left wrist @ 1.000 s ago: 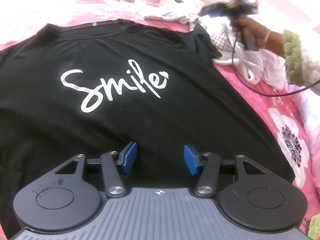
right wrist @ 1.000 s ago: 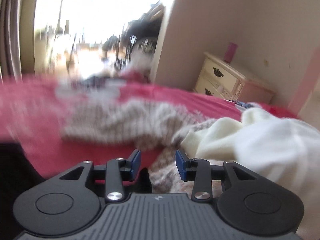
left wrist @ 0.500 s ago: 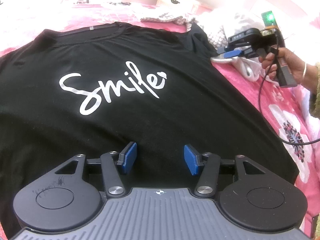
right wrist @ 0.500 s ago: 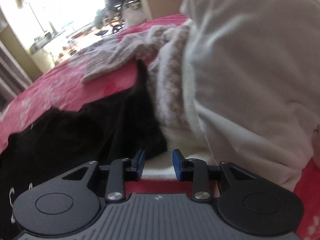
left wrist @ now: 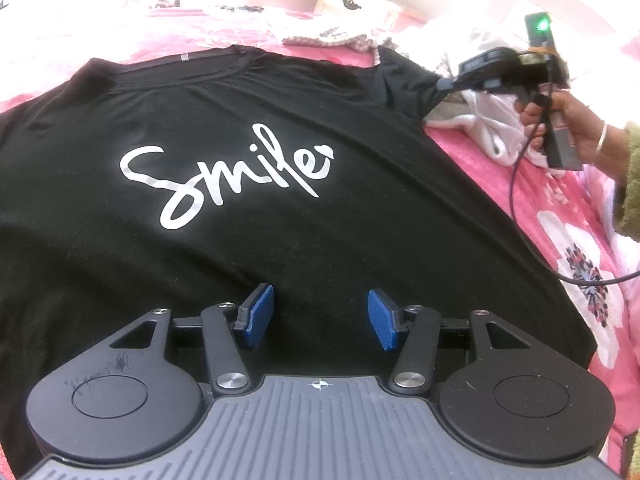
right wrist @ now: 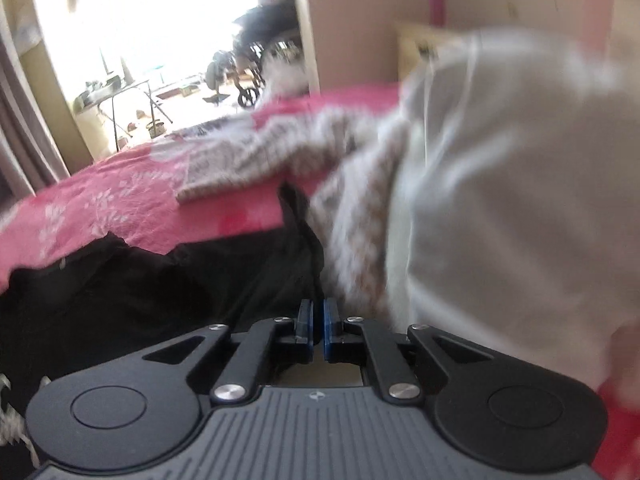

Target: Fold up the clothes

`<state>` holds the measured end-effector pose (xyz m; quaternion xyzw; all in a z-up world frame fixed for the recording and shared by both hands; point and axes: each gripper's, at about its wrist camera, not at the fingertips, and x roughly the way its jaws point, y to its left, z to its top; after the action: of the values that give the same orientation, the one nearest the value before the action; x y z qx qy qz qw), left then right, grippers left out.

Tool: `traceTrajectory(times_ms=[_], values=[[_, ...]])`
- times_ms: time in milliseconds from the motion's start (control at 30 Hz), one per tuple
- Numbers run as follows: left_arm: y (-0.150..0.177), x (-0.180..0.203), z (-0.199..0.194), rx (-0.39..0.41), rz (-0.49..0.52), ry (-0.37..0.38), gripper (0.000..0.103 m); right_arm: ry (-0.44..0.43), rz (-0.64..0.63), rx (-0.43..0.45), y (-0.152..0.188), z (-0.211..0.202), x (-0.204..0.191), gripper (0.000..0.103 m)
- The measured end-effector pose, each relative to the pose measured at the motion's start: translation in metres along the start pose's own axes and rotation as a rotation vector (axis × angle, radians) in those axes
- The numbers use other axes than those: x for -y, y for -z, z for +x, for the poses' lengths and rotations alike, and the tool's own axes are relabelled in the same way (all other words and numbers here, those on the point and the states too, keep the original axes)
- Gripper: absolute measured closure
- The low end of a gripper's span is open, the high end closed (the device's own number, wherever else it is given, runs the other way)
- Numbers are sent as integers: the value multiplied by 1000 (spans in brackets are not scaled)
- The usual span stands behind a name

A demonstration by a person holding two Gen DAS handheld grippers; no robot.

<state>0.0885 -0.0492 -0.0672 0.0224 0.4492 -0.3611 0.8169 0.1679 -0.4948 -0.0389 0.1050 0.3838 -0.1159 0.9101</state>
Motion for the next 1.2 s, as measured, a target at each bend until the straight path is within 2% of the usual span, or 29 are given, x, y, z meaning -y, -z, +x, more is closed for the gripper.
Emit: traceTrajectory(times_ms=[100,233,367,533,633,800,867,933,1133,1200], values=[[0,0,0,1,-2,2,51,58,-79,43,-2,-17,-7,98],[0,0,0,1,-1,3,51,108,-32,-4,7,-13,2,98],[0,0,-1,-1,-4,1,51,110,66,-41,13,1,15,98],[-4,0,-5,12,-17,-5,51,72,112,-16,10,2,21,98],[-21,0,-15,37,-8,-21,51,53,137,-6,13,1,26,98],[-92,26,-12,15,209,-81,51,18,191,11,20,1,36,98],[-125,43,5,13,282,-108,51,4,212,18,23,1,41,98],[-151,57,28,17,313,-124,51,-10,234,24,25,1,45,98],[-193,67,128,43,224,-190,51,-52,233,51,32,-2,52,98],[-200,64,161,25,172,-207,52,-65,225,61,34,-3,54,98]])
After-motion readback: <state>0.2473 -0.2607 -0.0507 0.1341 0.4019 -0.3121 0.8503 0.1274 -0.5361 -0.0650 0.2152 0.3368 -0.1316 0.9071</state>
